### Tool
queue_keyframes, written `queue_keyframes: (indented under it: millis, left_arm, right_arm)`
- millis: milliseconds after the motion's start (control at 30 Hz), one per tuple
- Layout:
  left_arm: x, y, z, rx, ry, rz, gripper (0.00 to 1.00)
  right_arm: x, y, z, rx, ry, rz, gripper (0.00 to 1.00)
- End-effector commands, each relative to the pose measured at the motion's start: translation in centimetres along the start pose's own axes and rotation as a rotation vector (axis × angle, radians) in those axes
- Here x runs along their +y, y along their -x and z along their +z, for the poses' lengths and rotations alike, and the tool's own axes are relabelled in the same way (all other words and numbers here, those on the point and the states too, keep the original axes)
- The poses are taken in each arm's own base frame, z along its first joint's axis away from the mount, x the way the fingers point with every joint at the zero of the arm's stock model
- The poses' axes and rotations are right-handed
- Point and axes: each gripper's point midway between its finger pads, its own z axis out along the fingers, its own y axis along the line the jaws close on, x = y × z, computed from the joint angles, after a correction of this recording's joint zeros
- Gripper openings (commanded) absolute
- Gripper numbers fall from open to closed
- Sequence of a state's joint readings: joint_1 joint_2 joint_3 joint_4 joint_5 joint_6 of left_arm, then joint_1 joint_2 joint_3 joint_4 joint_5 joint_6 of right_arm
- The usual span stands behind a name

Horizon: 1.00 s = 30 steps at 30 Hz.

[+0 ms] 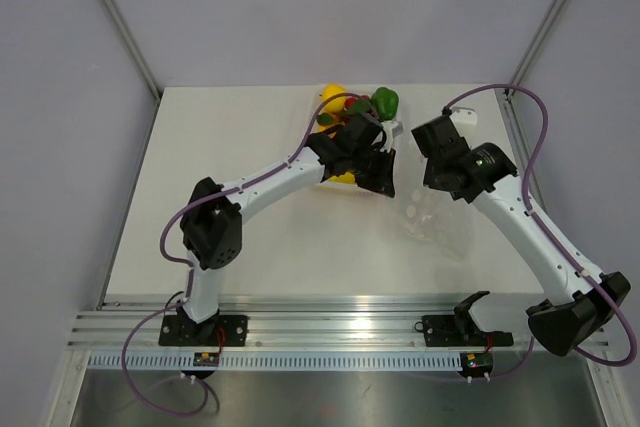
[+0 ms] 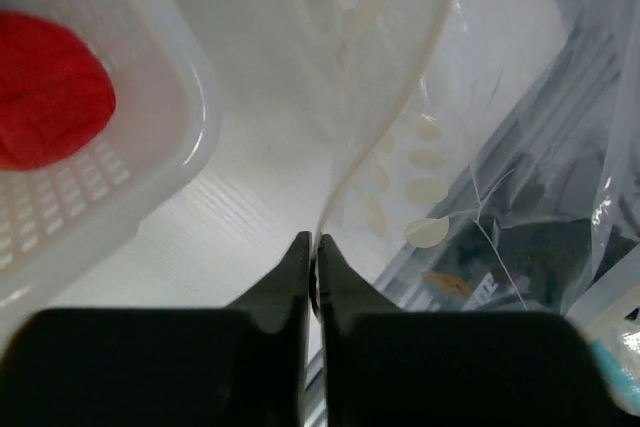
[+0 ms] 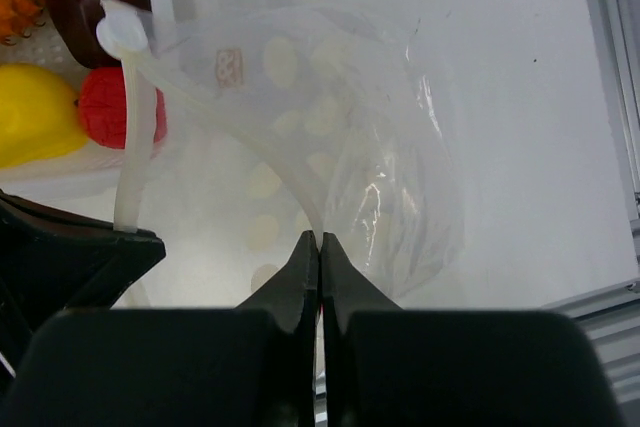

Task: Place the food in the zip-top bag and seal the zipper
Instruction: Pick up the zipper food storage bag at the center of the board, then pick up the fake fruit from the bin.

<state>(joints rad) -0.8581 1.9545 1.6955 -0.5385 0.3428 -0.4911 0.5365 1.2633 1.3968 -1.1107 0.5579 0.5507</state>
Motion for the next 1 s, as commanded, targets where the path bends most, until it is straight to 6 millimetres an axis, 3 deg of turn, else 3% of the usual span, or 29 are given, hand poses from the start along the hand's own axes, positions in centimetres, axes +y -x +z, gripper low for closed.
queue_keyframes:
  millis: [0,33,133,233,333,533,633,800,933,967]
  left_arm:
    - [-2.8,2.8,-2.4,-0.013,-0.053,0.125,0.21]
    - [-3.7,4.2,-3.6,-0.044,-0.054,0.156,0.32]
    - [-2.8,5.2,-6.4,-0.096,0.043,0.221,0.75]
    - [-1.9,6.3,-9.5,-0.139,0.07,0.237,0.85]
    - [1.0,7.9,-12.6,-0.204,0.106,0.185,0.87]
    - [8.4,11.0,-15.3,-0.318,0.212,-0.027,0.87]
    - [10.6,12.1,-15.6,-0.359,0.312,-0.034,0.87]
    - [13.4,13.9,-14.2,-0.398,0.416,-0.041,0.87]
    - [14.8,15.5,-13.3,-0.421,0.434,-0.059,0.86]
    - [14.4,16.7,-13.9,-0.45,0.425,-0.052,0.86]
  right_arm:
    - [-1.4,1.4,-1.0,-0.055,-0.043,0.015,0.0]
    - [-1.5,1.5,-1.0,-0.057,-0.05,0.012,0.0]
    - [-1.9,2.0,-0.8,-0.066,-0.066,0.008,0.0]
    - [-2.0,2.4,-0.2,-0.06,-0.067,0.005,0.0]
    - [-1.9,2.8,0.4,-0.047,-0.057,0.003,0.0]
    - [-0.1,3.7,1.1,-0.032,-0.001,0.005,0.0]
    - [1.0,4.0,1.5,-0.024,0.028,0.008,0.0]
    - [3.0,3.7,2.6,0.007,0.087,-0.006,0.0]
    - [4.0,2.7,4.1,0.052,0.097,-0.037,0.0]
    - [4.2,2.4,4.6,0.062,0.097,-0.045,0.0]
